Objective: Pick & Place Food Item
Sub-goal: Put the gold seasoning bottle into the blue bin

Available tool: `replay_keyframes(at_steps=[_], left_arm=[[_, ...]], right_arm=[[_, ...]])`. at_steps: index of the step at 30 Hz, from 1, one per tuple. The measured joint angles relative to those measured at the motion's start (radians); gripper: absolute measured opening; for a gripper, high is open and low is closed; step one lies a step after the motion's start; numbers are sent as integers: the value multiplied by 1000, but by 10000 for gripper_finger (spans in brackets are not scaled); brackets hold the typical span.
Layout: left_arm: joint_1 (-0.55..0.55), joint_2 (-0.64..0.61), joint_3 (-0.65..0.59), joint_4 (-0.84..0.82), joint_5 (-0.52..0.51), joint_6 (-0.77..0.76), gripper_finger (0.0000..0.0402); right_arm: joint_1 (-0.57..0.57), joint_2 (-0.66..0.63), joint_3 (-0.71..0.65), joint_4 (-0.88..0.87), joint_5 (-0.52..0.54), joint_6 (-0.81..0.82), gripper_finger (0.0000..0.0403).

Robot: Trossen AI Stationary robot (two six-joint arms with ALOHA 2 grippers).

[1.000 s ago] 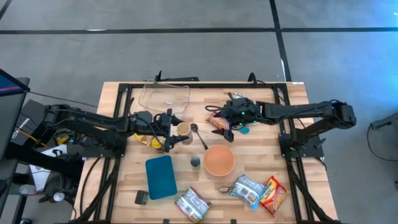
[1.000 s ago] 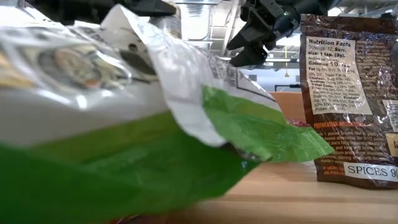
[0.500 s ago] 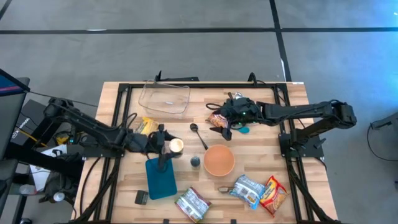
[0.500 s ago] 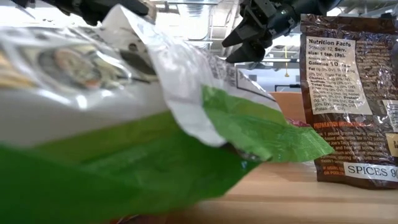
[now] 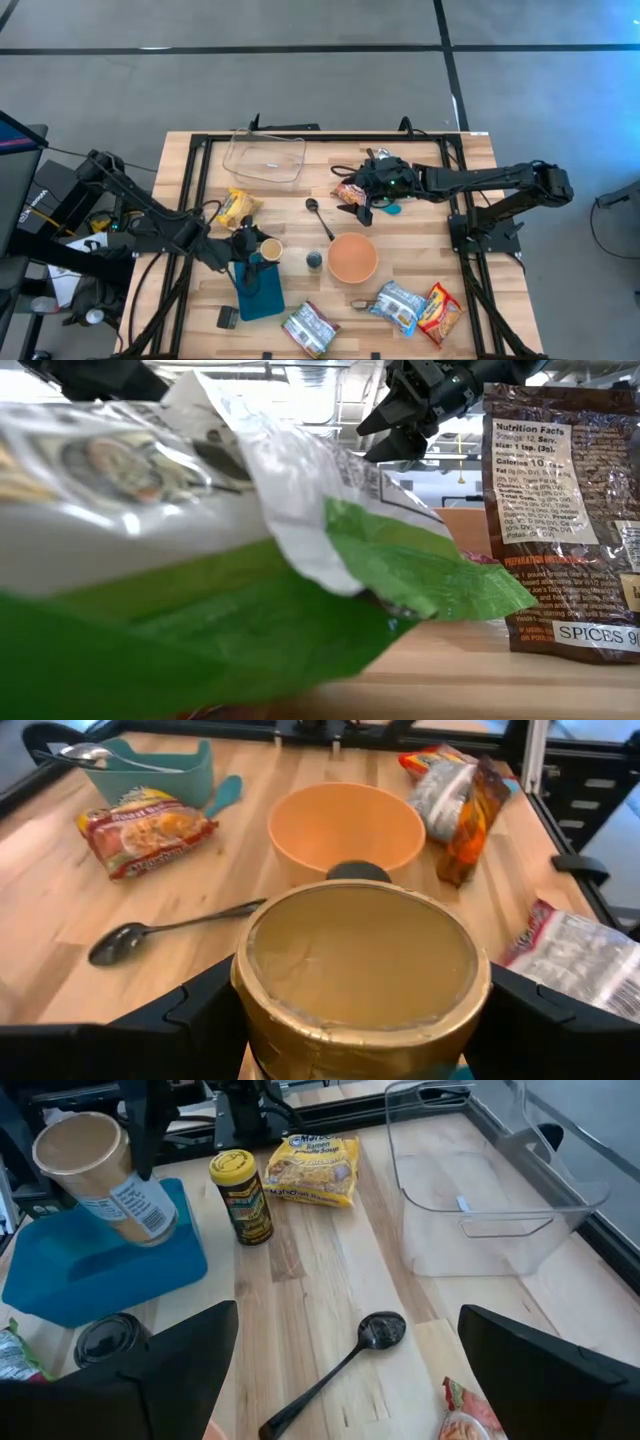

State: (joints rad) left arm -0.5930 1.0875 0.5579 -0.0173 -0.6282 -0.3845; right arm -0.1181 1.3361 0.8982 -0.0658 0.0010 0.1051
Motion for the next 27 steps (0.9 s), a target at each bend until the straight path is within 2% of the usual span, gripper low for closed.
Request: replay_keyframes(at_steps=[7,13,20,27], left_arm=[[-53,-39,1,-52,-9,-18,273],[-112,-61,-1,-128,-57,-104,276],[-172,-58,-46,-57,-61,-120,278],[-215,-58,-144,122,-47,-113,274]], right_arm=[[0,0,0,-1,0,0,372],[0,0,0,-1,0,0,372],[0,0,0,-1,0,0,372],[0,0,0,-1,0,0,372]])
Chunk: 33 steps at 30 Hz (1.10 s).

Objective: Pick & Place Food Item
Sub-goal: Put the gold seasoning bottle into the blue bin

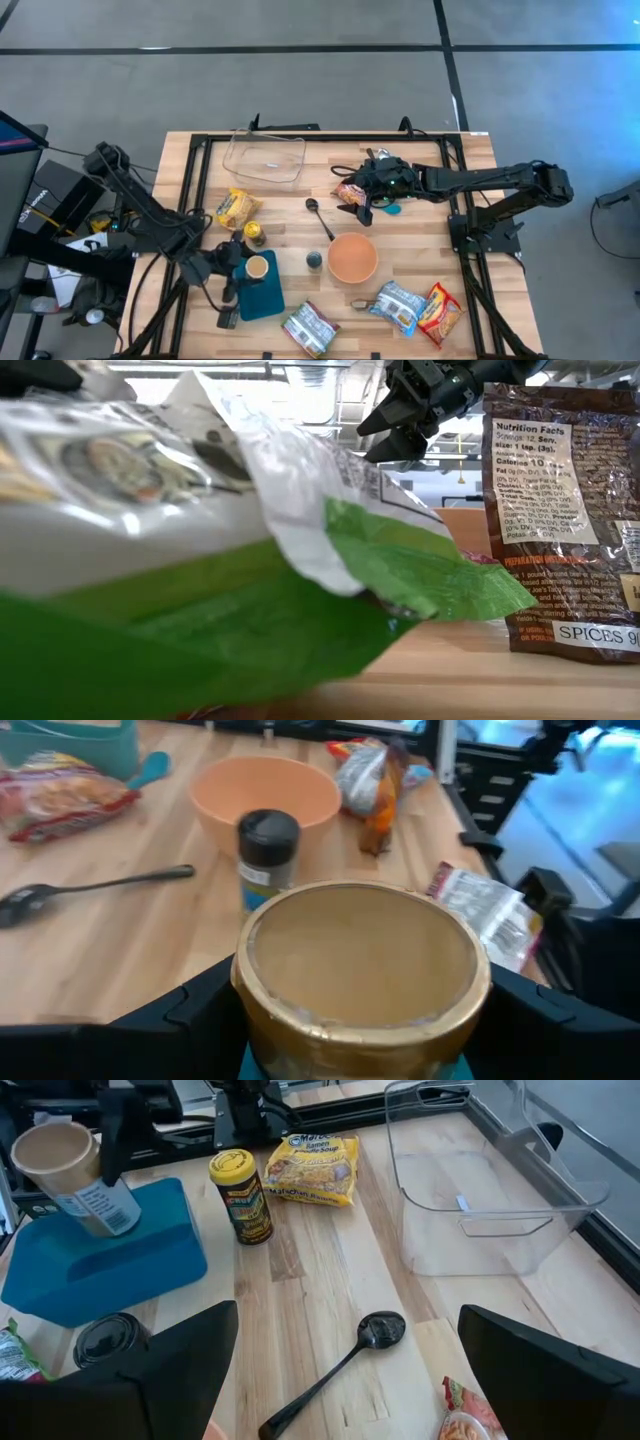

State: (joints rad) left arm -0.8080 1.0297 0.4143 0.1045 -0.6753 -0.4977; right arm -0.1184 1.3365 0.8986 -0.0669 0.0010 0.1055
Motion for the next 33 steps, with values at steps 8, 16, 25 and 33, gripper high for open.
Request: replay_keyframes(at_steps=[8,16,25,33], left_arm=[[-12,95,-71,235,11,68,278],[-12,235,-72,394,59,155,282],[-12,315,-72,527,86,229,278],[-9,377,-72,610,85,237,277]], right_arm=[[0,0,0,0,0,1,372],[0,0,0,0,0,3,372],[0,0,0,0,0,18,372],[0,0,0,0,0,18,372]])
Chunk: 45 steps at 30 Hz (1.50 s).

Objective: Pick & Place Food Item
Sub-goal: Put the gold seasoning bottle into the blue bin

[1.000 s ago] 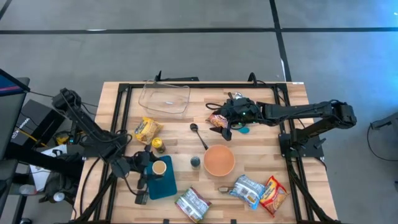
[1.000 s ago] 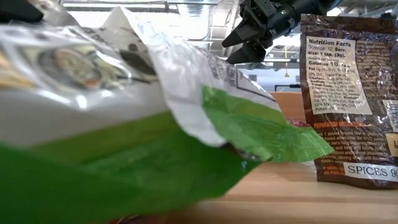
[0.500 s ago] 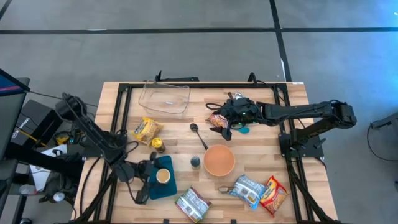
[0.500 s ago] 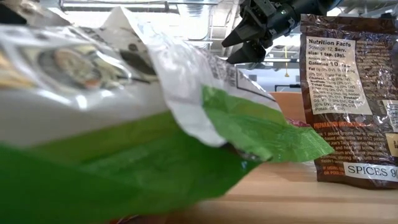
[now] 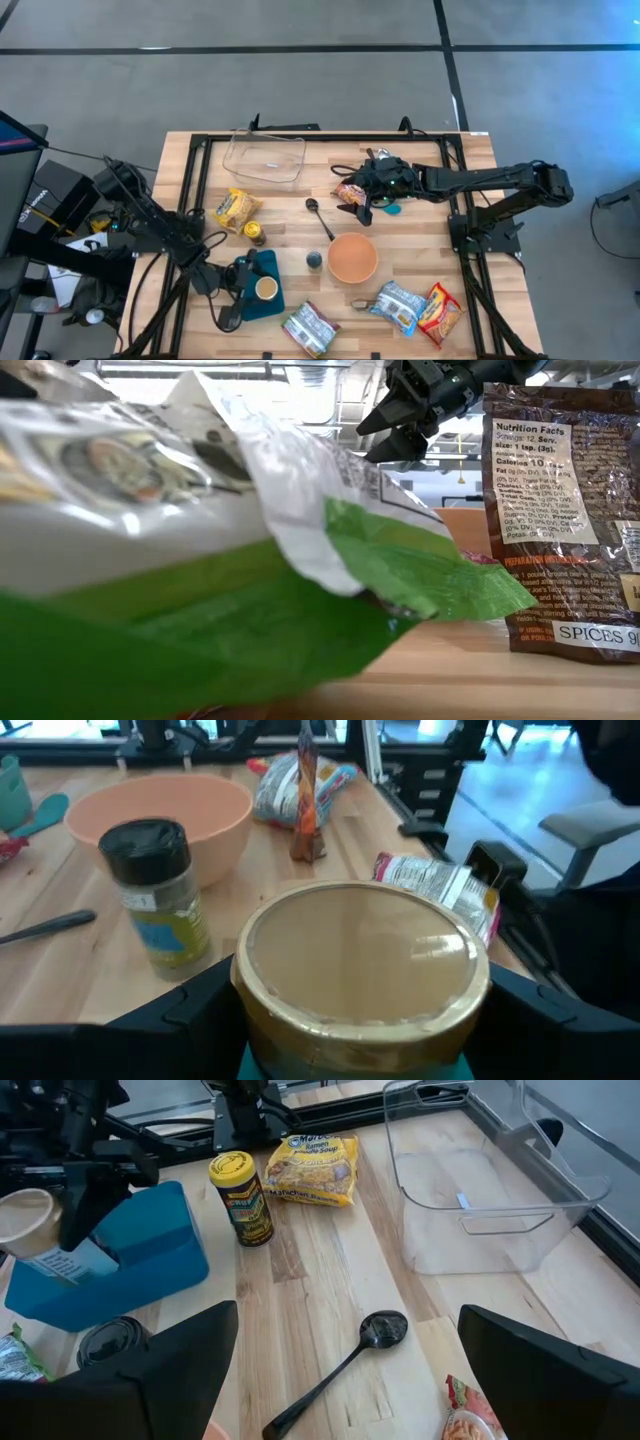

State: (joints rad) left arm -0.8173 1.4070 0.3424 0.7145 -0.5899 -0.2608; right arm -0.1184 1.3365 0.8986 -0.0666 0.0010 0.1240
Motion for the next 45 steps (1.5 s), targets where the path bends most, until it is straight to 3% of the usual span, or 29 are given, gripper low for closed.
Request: replay_keyframes(at_steps=[10,15,33,45], left_arm=[[0,30,1,39,4,-4,284],[0,30,1,61,54,-5,278],[0,31,1,20,57,-9,284],[7,121,1,104,57,-8,285]], right_arm=[[0,0,0,0,0,0,372],[0,0,0,0,0,0,372],[0,0,0,0,0,0,372],[0,0,0,0,0,0,372]])
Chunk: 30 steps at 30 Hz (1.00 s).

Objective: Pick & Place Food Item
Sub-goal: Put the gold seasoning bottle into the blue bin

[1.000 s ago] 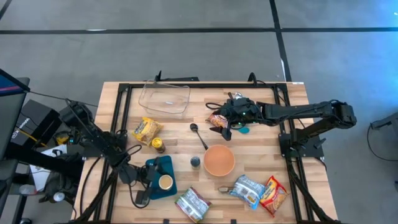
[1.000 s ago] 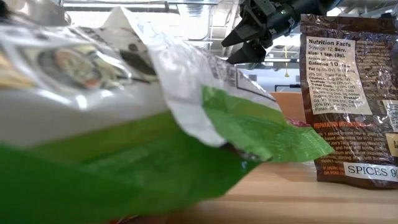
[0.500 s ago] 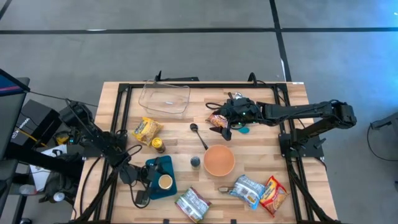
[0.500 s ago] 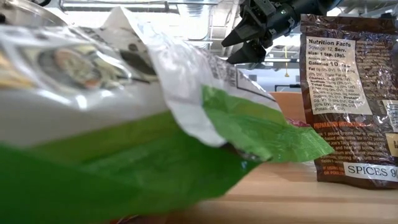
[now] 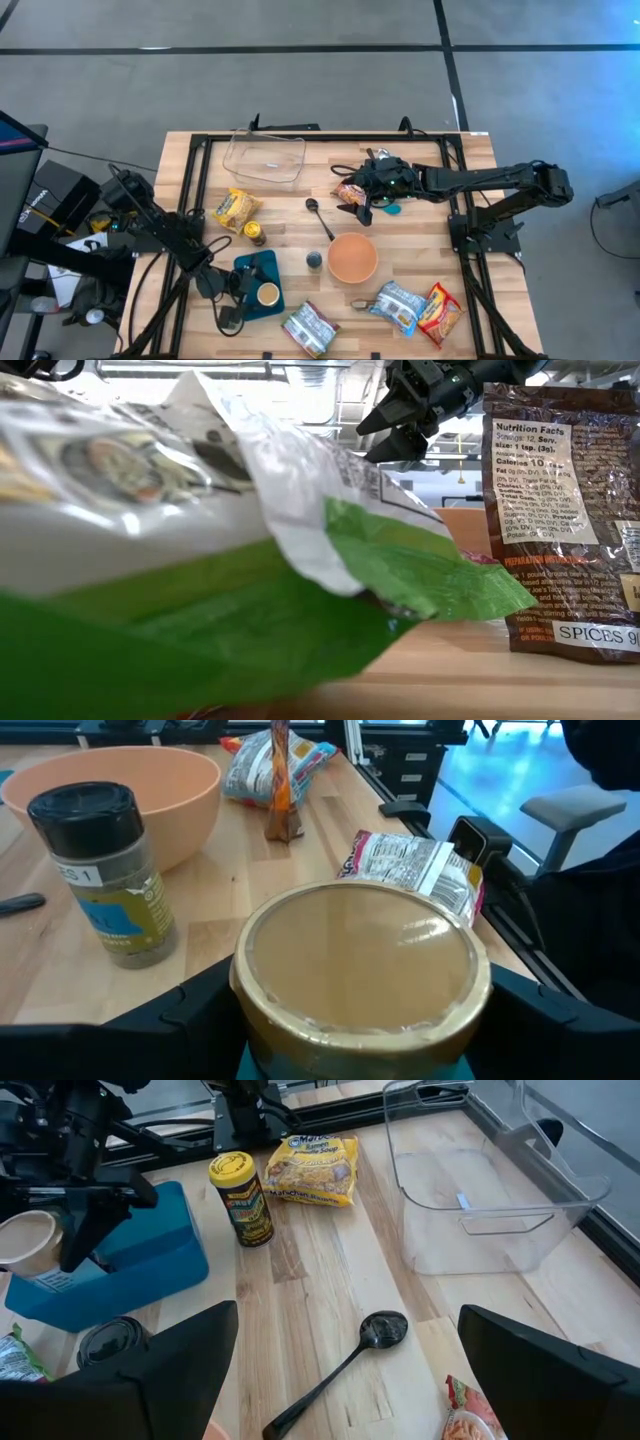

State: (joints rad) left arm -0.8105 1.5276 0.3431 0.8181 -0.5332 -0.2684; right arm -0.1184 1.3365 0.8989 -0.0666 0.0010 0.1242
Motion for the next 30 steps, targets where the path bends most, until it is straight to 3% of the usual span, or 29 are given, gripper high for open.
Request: replay_keyframes(at_steps=[16,30], left_arm=[[8,-1,0,1,-1,0,294],[8,-1,0,14,0,-27,350]], right_arm=[[0,0,0,0,0,0,372],[0,0,0,0,0,0,372]])
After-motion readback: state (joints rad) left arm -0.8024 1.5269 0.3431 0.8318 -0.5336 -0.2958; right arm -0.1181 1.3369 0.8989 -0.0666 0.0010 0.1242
